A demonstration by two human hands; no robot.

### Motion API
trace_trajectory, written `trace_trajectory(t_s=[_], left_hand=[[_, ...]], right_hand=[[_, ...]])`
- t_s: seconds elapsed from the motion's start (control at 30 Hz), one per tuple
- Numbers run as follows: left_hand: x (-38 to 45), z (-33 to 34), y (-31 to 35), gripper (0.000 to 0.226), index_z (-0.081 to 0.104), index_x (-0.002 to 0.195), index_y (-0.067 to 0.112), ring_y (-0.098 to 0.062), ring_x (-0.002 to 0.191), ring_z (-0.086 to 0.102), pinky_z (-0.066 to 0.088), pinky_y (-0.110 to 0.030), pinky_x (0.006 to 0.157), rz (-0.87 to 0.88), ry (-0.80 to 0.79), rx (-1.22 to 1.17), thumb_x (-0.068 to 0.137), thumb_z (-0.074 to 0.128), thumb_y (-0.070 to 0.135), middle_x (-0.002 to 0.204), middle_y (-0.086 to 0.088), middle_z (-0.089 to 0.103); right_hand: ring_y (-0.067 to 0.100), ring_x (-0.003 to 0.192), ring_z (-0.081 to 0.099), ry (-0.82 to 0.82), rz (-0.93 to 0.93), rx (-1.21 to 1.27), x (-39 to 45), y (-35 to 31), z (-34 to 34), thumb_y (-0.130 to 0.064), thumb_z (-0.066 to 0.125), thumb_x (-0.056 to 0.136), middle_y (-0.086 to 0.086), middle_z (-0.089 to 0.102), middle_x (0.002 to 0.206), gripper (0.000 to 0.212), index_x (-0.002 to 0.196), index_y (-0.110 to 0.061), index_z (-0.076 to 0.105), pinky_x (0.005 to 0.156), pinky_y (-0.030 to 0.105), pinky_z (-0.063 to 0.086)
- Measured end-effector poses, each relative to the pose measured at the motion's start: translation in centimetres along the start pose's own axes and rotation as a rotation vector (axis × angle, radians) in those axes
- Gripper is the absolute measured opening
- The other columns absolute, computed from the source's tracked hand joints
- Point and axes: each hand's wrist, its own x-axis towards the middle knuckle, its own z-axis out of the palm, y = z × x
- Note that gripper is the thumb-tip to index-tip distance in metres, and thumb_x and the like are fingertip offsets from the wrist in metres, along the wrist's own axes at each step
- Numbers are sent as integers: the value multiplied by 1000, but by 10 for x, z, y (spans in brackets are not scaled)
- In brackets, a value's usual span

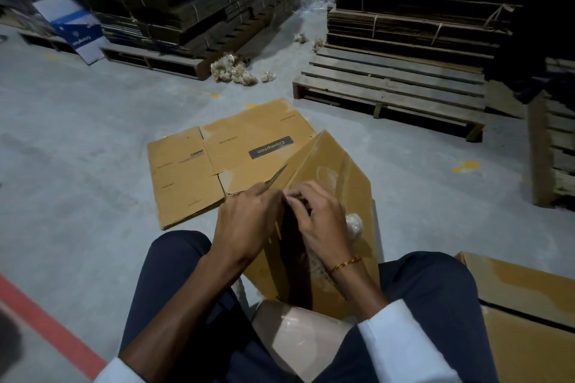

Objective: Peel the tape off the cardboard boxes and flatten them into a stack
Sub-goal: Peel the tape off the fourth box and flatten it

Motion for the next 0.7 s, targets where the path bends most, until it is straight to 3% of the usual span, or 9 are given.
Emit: trace_trajectory(t_s=[0.1,0.2,0.3,0.43,0.7], left_hand=[[-2,12,-10,55,42,150,25,-21,105,64,54,-41,79,-121,-101,-188,99,60,34,127,0,63],[0,24,-22,67,24,158,35,-14,120,53,50,-41,96,-65,-302,-389,99,56,43,145,1,50],[3,36,-26,57,34,154,38,-12,117,55,50,-41,93,-25,-316,-434,100,43,53,144,7,51],[3,42,-27,57,39,151,38,-12,115,56,49,-42,91,-13,-305,-411,98,38,61,142,8,52],[4,43,-27,52,34,153,42,-17,122,51,46,-46,93,-22,-332,-349,103,47,47,140,5,51]], right_hand=[[12,90,60,66,62,71,-7,2,-1,-14,64,97,-8,62,99,6,95,-17,69,73,40,53],[6,90,59,121,133,124,-17,2,1,-16,65,97,-7,57,100,5,99,-18,70,72,38,56],[13,93,60,133,148,135,-24,1,6,-16,64,97,-8,59,99,8,102,-20,70,73,45,56],[16,90,57,187,140,142,-29,0,6,-11,65,96,-9,54,96,10,100,-16,73,70,44,54],[9,96,60,214,157,181,-37,-3,7,-4,67,94,-4,59,102,13,100,-10,76,76,37,57]])
